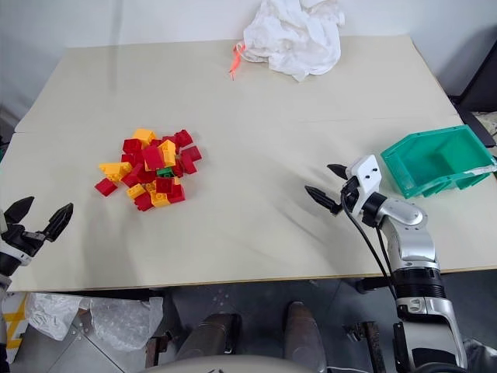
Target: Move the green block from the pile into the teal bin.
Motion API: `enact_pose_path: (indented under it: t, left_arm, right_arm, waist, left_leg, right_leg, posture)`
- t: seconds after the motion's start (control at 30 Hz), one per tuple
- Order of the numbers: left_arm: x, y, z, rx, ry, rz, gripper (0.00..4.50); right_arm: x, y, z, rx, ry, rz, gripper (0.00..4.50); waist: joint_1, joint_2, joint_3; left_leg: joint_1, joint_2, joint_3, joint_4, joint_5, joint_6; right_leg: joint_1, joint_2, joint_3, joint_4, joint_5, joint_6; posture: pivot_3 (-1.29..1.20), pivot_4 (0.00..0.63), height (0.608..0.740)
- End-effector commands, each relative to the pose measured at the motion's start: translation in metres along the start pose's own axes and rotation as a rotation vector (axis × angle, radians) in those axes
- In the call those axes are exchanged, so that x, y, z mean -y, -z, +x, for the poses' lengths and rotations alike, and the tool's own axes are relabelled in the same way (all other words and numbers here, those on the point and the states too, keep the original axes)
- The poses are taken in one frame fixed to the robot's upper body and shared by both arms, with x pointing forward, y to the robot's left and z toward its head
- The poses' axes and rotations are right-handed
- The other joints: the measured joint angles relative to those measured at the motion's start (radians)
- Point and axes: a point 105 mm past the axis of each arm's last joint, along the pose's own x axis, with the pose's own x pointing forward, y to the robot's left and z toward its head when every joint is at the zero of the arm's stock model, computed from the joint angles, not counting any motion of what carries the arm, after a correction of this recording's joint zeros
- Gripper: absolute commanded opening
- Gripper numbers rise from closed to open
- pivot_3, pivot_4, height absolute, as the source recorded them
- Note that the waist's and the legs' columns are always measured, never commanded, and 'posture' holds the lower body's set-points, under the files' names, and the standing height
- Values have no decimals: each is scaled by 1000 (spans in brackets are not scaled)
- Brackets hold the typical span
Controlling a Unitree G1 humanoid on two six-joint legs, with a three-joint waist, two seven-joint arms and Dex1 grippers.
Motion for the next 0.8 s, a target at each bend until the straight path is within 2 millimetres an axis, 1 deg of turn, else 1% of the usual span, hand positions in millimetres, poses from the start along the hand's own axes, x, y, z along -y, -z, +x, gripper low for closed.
enact_pose_path:
  t: [0.03,0.07,0.1,0.2,0.23,0.33,0.37,0.43,0.53,0.6,0.63,0.8]
  left_arm:
    - [-12,-14,-2,30,-52,79,4500]
    - [-14,-16,-2,37,-62,79,4500]
    - [-12,-16,0,44,-53,50,4500]
    - [-1,-16,3,33,-6,60,4500]
    - [-1,-16,4,35,-4,38,4500]
    - [7,-20,8,31,10,111,4500]
    - [12,-22,10,40,43,144,4500]
    - [27,-29,11,83,173,164,4500]
    - [44,-38,21,106,282,176,3883]
    - [57,-42,27,104,367,177,3369]
    - [64,-44,29,108,404,185,2983]
    - [100,-51,49,119,607,223,1475]
  right_arm:
    - [4,-14,-3,56,16,-23,4472]
    - [4,-14,-3,57,17,-23,4472]
    - [4,-15,-2,58,17,-22,4472]
    - [4,-17,-1,64,17,-23,4472]
    - [4,-17,-1,66,16,-23,4472]
    - [1,-24,2,87,0,-24,4472]
    - [0,-26,4,93,-5,-25,4472]
    - [0,-29,6,103,-12,-31,4472]
    - [-5,-38,12,125,-47,-46,4500]
    - [-12,-43,16,134,-82,-55,4500]
    - [-16,-46,18,140,-105,-56,4500]
    - [-40,-60,23,159,-248,-63,4500]
  waist:
    - [0,0,0]
    - [0,0,0]
    - [1,0,0]
    - [1,0,0]
    - [1,0,0]
    - [0,0,0]
    - [0,0,0]
    - [0,0,0]
    - [0,0,0]
    - [0,0,0]
    - [0,0,0]
    - [0,0,0]
  left_leg:
    - [0,0,0,0,0,0]
    - [0,0,0,0,0,0]
    - [0,0,0,0,0,0]
    - [0,0,0,0,0,0]
    - [0,0,0,0,0,0]
    - [0,0,1,0,0,1]
    - [0,0,1,0,0,0]
    - [0,0,1,0,0,0]
    - [0,0,1,0,0,0]
    - [0,0,1,0,0,0]
    - [0,0,1,0,0,0]
    - [-1,0,1,1,-1,1]
  right_leg:
    - [0,0,0,0,0,0]
    - [0,0,0,0,0,0]
    - [0,0,0,0,0,0]
    - [0,0,0,0,0,0]
    - [0,0,0,0,0,0]
    - [0,0,1,0,0,0]
    - [0,0,1,0,0,0]
    - [0,0,1,0,0,0]
    - [0,0,1,0,0,0]
    - [0,0,1,0,0,0]
    - [0,0,1,0,0,0]
    - [0,0,1,-1,0,1]
  posture:
    - [0,150,740]
    - [0,150,740]
    - [0,150,740]
    - [0,150,740]
    - [0,150,740]
    - [0,150,740]
    - [0,150,740]
    - [0,150,740]
    - [0,150,740]
    - [0,150,740]
    - [0,150,740]
    - [0,150,740]
